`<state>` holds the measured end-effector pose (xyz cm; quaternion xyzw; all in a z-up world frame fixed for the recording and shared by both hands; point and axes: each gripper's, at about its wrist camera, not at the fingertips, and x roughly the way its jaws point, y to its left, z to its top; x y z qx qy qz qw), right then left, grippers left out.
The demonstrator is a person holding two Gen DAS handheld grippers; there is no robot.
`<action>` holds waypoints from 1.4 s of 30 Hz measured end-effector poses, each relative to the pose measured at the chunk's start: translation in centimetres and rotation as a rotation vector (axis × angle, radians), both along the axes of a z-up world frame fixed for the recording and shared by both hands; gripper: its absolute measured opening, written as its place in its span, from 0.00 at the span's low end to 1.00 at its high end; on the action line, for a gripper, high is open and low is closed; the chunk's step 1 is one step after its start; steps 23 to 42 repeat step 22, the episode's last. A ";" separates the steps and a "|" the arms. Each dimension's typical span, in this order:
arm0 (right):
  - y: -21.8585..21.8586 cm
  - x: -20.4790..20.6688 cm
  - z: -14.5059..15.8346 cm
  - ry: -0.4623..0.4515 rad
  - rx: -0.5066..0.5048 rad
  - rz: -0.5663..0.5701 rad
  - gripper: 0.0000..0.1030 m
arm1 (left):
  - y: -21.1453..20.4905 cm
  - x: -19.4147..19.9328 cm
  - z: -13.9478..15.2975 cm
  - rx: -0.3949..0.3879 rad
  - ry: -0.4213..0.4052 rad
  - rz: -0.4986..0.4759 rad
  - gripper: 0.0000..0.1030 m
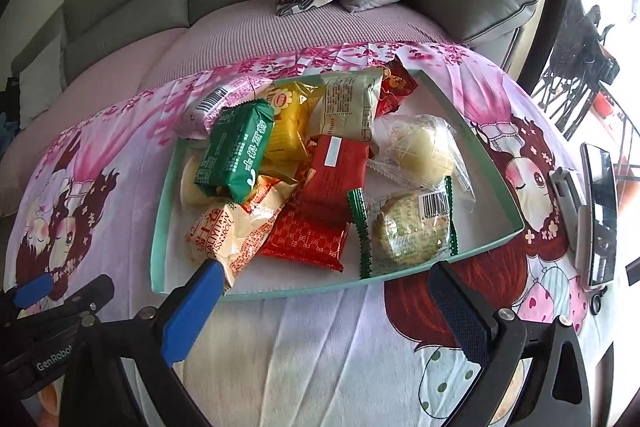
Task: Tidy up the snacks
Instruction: 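Withdraw both grippers away from the filled tray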
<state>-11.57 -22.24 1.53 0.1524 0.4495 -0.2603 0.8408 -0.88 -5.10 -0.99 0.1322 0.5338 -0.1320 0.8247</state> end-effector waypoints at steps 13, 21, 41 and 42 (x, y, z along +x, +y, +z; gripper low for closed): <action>-0.1 0.1 0.2 -0.017 0.001 -0.009 1.00 | 0.2 0.5 -0.1 -0.016 0.012 0.023 0.88; 0.0 0.0 0.7 -0.032 -0.012 -0.006 1.00 | 0.5 0.3 1.0 -0.050 -0.042 0.030 0.88; 0.0 0.0 0.7 -0.032 -0.011 -0.007 1.00 | 0.5 0.3 1.0 -0.057 -0.037 0.028 0.88; 0.0 0.0 0.7 -0.032 -0.011 -0.007 1.00 | 0.5 0.3 1.0 -0.057 -0.037 0.028 0.88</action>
